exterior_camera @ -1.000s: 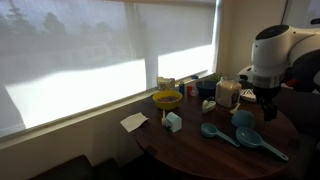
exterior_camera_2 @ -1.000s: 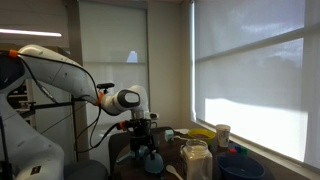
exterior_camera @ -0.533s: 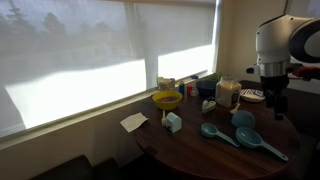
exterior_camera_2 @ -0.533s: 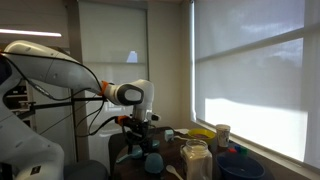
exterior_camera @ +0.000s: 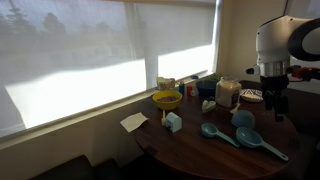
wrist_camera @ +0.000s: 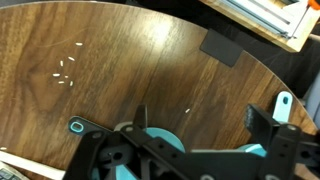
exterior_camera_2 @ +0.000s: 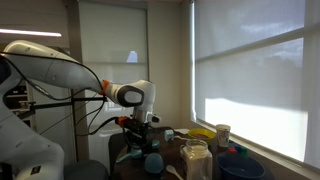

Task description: Turn the three serving spoons upside down, starting with one on far right moving to the far left

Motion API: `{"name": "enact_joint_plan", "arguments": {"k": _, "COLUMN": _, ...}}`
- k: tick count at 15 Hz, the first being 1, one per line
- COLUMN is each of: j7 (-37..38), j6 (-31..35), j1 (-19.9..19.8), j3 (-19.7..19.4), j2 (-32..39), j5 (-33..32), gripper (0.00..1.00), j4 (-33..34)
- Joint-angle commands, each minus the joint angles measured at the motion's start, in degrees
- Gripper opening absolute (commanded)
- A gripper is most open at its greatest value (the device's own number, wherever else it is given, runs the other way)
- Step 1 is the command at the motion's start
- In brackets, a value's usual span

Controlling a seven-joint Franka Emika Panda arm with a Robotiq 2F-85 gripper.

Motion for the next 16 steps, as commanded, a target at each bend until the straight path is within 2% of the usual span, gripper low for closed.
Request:
{"name": "enact_joint_plan", "arguments": {"k": 1, "j7": -7.72, "j6": 0.0, "j1": 0.5, "j3": -4.05, "j2": -1.51, "j5": 7.97, "gripper": 1.0, "j4": -1.9}}
{"name": "enact_joint_plan", "arguments": {"k": 7, "j7": -17.76, "j6": -1.14, "j1": -0.58, "j3": -9.72, "j2": -1.65, "j5": 19.94, "gripper": 1.0, "j4": -5.4}}
{"name": "enact_joint_plan", "arguments": {"k": 11, "j7": -24.24, "j6": -2.2, "j1": -1.19, "j3": -12.05, "j2": -0.72, "j5": 28.59, "gripper": 1.0, "j4": -7.98}}
{"name": "enact_joint_plan", "arguments": {"k": 16, "j7": -26.5, "j6": -2.63, "j1": -1.92, "j3": -10.57, "j2": 1.43, "j5": 33.15, "gripper": 1.0, "j4": -9.78}}
